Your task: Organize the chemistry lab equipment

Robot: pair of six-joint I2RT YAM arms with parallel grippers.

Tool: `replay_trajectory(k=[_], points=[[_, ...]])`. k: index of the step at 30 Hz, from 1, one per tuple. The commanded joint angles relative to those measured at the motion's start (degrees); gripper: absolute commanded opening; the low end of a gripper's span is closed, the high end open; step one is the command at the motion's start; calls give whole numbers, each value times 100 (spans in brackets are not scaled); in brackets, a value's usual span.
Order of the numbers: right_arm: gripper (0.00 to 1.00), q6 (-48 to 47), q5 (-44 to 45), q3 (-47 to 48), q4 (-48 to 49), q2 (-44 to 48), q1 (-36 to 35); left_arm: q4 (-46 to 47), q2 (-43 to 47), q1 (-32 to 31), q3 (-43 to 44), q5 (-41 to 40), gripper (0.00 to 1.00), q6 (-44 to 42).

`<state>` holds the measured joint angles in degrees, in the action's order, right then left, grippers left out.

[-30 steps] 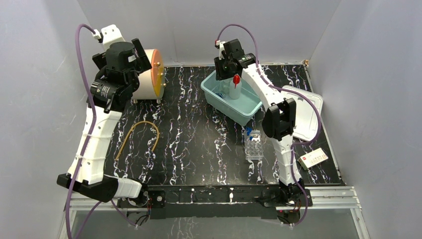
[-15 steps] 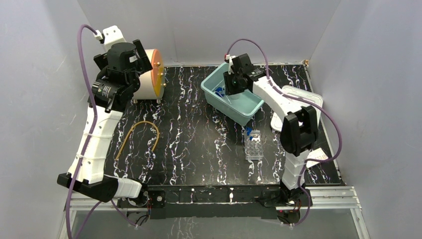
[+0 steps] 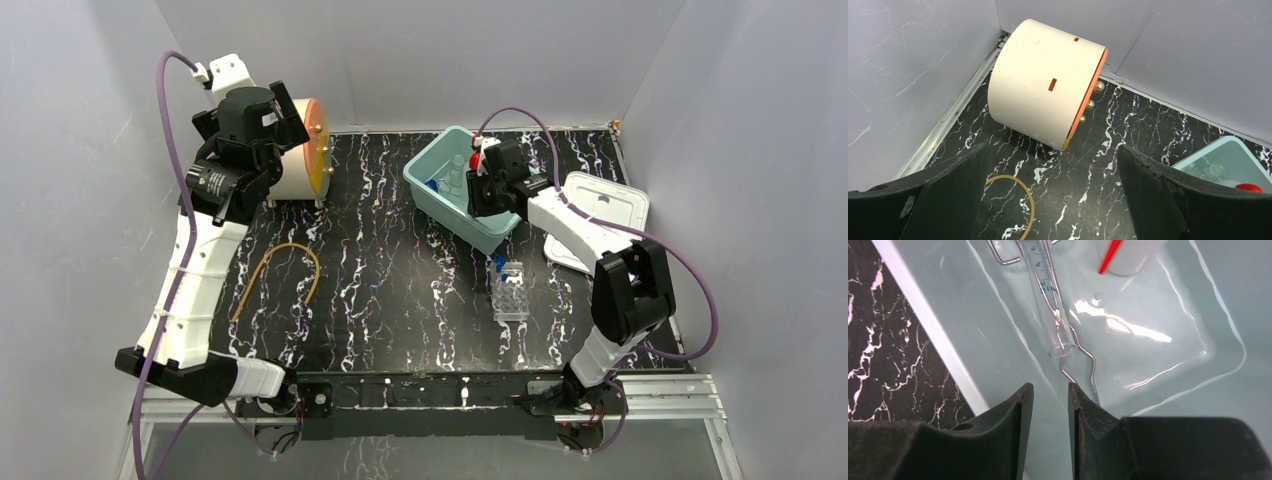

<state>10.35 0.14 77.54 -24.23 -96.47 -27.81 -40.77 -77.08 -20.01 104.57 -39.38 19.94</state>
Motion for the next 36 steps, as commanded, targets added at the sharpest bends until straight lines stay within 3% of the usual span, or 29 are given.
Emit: replay_trajectory(k=[1,17,26,31,36], points=[[41,-92,25,-400,641,268,12,-23,184,-24,-23,52,96,62],[41,-358,-187,530,622,-826,87,-35,242,-15,-26,28,96,35],[46,-247,-234,1329,90,-762,94,-88,203,-20,-37,-2,96,38],[54,107,-410,2139,-676,-657,94,-411,226,-15,-340,314,96,506],[57,357,-643,2125,-738,-410,5,-878,265,11,-1070,757,97,1229]])
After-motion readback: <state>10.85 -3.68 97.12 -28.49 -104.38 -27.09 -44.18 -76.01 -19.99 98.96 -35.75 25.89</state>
